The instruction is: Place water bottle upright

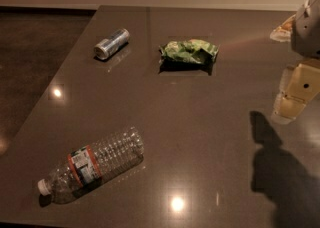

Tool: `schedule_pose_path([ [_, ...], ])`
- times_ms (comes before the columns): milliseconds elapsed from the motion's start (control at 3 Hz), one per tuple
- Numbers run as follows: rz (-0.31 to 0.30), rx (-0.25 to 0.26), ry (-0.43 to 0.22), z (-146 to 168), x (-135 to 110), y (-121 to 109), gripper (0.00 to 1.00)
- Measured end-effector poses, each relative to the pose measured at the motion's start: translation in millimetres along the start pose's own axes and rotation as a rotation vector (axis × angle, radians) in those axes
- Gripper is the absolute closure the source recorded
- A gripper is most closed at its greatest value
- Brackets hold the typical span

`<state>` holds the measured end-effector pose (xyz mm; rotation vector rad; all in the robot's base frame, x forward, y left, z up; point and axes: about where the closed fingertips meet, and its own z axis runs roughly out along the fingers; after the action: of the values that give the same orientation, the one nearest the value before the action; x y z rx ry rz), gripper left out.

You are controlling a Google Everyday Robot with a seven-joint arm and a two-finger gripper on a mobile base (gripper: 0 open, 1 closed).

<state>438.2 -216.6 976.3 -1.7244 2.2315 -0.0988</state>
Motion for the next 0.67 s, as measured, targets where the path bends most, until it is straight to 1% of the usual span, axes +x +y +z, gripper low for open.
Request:
schedule_pose_path([
  [667,-0.013,-0.011,-0.022,-2.7,-9.8,-1.3,0.0],
])
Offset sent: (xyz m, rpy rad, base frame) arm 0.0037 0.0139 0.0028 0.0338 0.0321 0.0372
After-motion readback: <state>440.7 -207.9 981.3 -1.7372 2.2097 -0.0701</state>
